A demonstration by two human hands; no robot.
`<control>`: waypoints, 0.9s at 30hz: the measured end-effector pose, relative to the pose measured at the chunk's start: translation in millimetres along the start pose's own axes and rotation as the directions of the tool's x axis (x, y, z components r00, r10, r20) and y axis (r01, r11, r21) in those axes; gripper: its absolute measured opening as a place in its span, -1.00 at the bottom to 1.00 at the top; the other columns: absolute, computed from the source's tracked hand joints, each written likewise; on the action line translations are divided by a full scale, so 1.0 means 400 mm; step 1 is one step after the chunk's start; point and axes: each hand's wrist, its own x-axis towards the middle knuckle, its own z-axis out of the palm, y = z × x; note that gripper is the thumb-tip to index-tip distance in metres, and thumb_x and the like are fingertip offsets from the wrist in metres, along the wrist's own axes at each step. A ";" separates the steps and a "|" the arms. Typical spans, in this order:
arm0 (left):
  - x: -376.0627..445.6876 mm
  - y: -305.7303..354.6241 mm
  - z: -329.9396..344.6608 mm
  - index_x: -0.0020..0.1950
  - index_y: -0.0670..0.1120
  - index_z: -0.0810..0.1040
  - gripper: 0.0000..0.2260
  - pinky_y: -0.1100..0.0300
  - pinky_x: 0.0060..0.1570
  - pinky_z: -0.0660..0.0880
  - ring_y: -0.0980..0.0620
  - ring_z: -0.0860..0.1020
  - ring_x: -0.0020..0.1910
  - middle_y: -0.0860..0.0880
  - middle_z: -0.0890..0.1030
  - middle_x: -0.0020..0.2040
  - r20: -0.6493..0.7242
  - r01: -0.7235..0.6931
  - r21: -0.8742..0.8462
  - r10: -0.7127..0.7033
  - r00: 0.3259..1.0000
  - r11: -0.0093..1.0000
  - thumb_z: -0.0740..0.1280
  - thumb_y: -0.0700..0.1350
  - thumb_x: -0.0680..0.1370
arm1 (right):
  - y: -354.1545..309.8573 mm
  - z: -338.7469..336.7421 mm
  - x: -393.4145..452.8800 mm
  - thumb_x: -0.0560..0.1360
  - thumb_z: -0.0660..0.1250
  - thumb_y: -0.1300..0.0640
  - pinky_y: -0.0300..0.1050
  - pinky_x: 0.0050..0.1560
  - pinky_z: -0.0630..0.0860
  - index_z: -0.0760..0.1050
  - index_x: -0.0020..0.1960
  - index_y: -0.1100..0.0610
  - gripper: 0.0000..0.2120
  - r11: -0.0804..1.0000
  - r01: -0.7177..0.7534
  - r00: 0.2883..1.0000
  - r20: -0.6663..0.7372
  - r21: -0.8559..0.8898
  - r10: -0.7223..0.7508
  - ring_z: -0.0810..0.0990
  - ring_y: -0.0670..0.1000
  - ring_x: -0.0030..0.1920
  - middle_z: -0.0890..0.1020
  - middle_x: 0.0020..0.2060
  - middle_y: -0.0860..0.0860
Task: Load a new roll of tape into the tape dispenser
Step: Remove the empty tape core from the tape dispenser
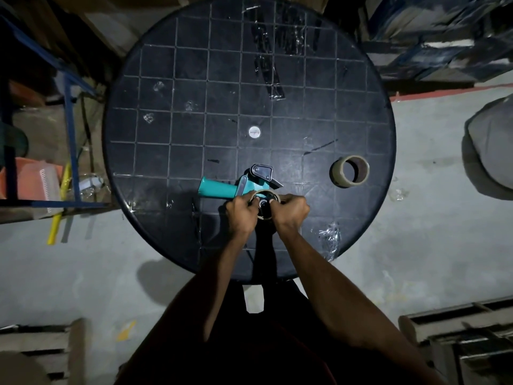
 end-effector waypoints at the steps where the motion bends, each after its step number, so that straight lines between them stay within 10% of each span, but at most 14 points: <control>1: -0.005 0.004 -0.002 0.31 -0.07 0.63 -0.72 0.26 -0.11 0.53 -0.08 0.62 -0.20 -0.19 0.71 0.04 0.001 -0.008 0.001 0.008 1.000 1.000 0.38 -0.10 0.60 | 0.005 -0.005 -0.008 0.30 0.51 0.16 -0.18 -0.10 0.63 0.73 -0.10 0.14 -0.82 1.000 -0.020 1.000 -0.002 0.019 0.021 0.70 0.06 -0.23 0.75 -0.23 0.09; 11: -0.039 -0.033 -0.026 0.48 -0.01 0.44 -0.63 0.22 0.02 0.43 -0.11 0.62 0.09 -0.15 0.65 0.19 0.213 -0.040 0.059 0.027 0.977 0.997 0.27 -0.05 0.66 | 0.049 -0.038 -0.013 0.48 0.42 0.07 -0.05 -0.02 0.63 0.67 -0.01 0.16 -0.82 0.963 0.218 0.945 0.282 -0.160 -0.167 0.70 0.14 -0.10 0.74 -0.13 0.12; 15: -0.020 -0.020 -0.017 0.54 0.02 0.36 -0.60 0.25 -0.09 0.38 0.05 0.50 -0.11 -0.17 0.63 0.15 0.212 -0.037 0.065 0.023 0.977 0.997 0.19 -0.03 0.69 | 0.021 -0.034 0.001 0.52 0.43 0.20 -0.22 0.15 0.57 0.64 0.24 0.11 -0.70 0.963 0.258 0.927 0.300 -0.077 -0.224 0.70 0.06 0.01 0.74 0.03 0.11; 22: 0.011 -0.030 0.003 0.41 -0.08 0.54 -0.66 0.54 -0.46 0.37 0.17 0.47 -0.37 -0.07 0.63 -0.13 0.155 0.027 -0.040 -0.021 0.988 0.999 0.32 -0.14 0.63 | -0.006 -0.017 0.022 0.41 0.48 0.25 -0.29 -0.10 0.53 0.73 0.05 0.16 -0.78 0.965 0.202 0.969 0.176 -0.165 -0.173 0.68 0.02 -0.19 0.75 -0.14 0.11; 27: 0.018 -0.025 0.014 0.40 -0.14 0.55 -0.64 0.65 -0.35 0.34 0.24 0.44 -0.38 -0.18 0.65 0.22 0.108 0.027 -0.077 -0.019 0.994 0.997 0.37 -0.21 0.60 | -0.014 -0.002 0.029 0.36 0.47 0.27 -0.22 -0.17 0.57 0.74 -0.04 0.18 -0.82 0.978 0.131 0.986 0.125 -0.162 -0.111 0.68 0.07 -0.24 0.74 -0.20 0.13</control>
